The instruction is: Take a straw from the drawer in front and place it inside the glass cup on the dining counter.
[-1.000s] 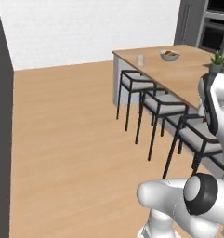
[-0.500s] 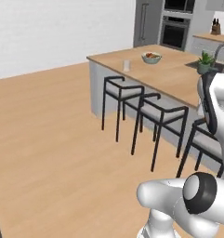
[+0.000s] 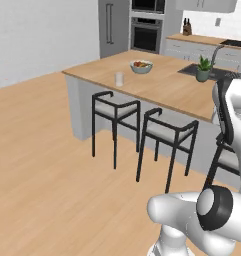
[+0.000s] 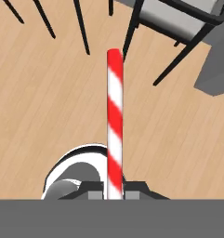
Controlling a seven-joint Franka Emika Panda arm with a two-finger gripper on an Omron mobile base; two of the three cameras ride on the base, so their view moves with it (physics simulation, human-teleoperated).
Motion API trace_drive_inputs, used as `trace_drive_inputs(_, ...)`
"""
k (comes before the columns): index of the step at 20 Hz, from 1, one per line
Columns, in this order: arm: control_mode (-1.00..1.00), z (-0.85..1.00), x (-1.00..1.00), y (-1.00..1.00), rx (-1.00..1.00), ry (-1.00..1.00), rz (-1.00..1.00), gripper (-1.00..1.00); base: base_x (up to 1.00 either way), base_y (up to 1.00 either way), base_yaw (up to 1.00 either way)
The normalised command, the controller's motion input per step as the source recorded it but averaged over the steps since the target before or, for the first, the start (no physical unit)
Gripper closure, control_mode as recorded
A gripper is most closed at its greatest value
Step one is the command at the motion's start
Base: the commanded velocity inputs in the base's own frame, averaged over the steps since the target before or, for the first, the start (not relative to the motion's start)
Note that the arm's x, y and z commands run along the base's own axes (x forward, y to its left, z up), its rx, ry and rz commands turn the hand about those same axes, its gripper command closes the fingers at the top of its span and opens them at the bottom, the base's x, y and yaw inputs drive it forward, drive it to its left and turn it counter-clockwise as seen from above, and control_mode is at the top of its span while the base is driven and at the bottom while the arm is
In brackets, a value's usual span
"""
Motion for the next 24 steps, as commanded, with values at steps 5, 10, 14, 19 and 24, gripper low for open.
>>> trace_drive_inputs(5, 1.00, 0.00, 0.00, 0.00, 0.00, 0.00, 0.00, 1.00, 1.00, 1.00, -0.45)
trace_drive_inputs(10, 1.00, 0.00, 0.00, 0.00, 0.00, 0.00, 0.00, 1.00, 1.00, 1.00, -0.46)
trace_drive_inputs(14, 1.00, 0.00, 0.00, 0.00, 0.00, 0.00, 0.00, 1.00, 1.00, 1.00, -0.43)
trace_drive_inputs(19, 1.00, 0.00, 0.00, 0.00, 0.00, 0.00, 0.00, 1.00, 0.99, 1.00, -0.41)
trace_drive_inputs(24, 1.00, 0.00, 0.00, 0.00, 0.00, 0.00, 0.00, 1.00, 0.80, 1.00, -0.39)
